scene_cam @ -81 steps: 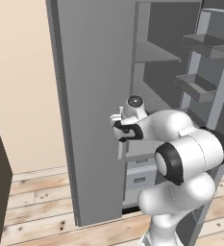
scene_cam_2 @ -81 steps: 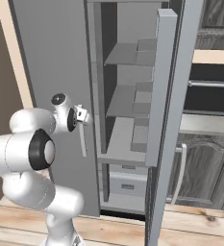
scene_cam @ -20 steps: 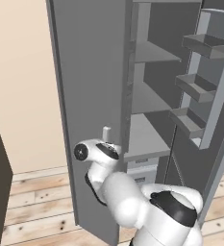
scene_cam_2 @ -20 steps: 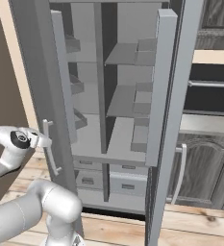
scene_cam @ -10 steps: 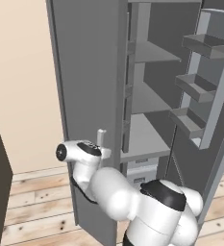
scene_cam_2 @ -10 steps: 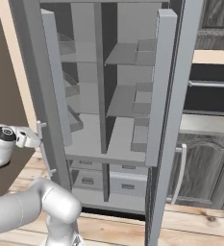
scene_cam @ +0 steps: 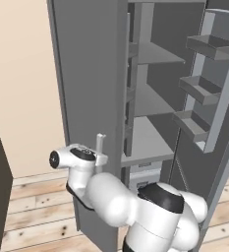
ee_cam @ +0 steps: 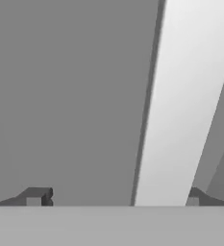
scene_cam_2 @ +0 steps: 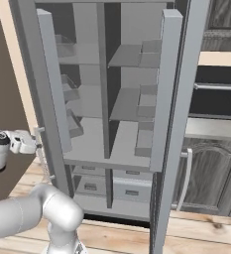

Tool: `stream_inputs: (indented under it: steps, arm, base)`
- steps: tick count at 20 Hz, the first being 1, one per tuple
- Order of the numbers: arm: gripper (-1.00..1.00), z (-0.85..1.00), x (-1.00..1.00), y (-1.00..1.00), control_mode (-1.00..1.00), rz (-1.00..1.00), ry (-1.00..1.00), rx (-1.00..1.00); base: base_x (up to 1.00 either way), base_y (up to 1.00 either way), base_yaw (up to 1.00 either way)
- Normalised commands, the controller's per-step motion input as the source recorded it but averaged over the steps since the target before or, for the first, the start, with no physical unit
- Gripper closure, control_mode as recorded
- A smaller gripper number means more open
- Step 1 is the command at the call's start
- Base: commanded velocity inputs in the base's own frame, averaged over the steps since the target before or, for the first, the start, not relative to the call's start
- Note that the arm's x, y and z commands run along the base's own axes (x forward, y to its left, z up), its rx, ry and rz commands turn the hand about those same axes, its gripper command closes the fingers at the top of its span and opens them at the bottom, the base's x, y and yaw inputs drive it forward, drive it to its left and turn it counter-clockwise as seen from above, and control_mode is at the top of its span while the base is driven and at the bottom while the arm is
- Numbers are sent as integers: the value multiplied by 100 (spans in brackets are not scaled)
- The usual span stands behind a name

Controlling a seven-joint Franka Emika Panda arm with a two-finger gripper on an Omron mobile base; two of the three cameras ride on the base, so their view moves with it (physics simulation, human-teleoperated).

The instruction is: Place one of the steaks on the plate and the other in the bowl. Then place the bowl in the fridge.

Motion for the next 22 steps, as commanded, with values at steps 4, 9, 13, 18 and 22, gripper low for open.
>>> stream_inputs:
  steps: [4,9,13,18,22]
  arm:
    - [-100,0,-35,14,-100,-14,-2,0]
    - [-100,1,-68,-9,-100,-25,6,0]
    - [-100,23,-97,-22,-100,-15,-3,5]
    - [-100,7,-100,-82,-100,-1,-20,37]
    - [-100,40,-92,-100,-100,0,-24,60]
  base:
    - [0,0,0]
    - [0,0,0]
    - [0,0,0]
    - [0,0,0]
    - [0,0,0]
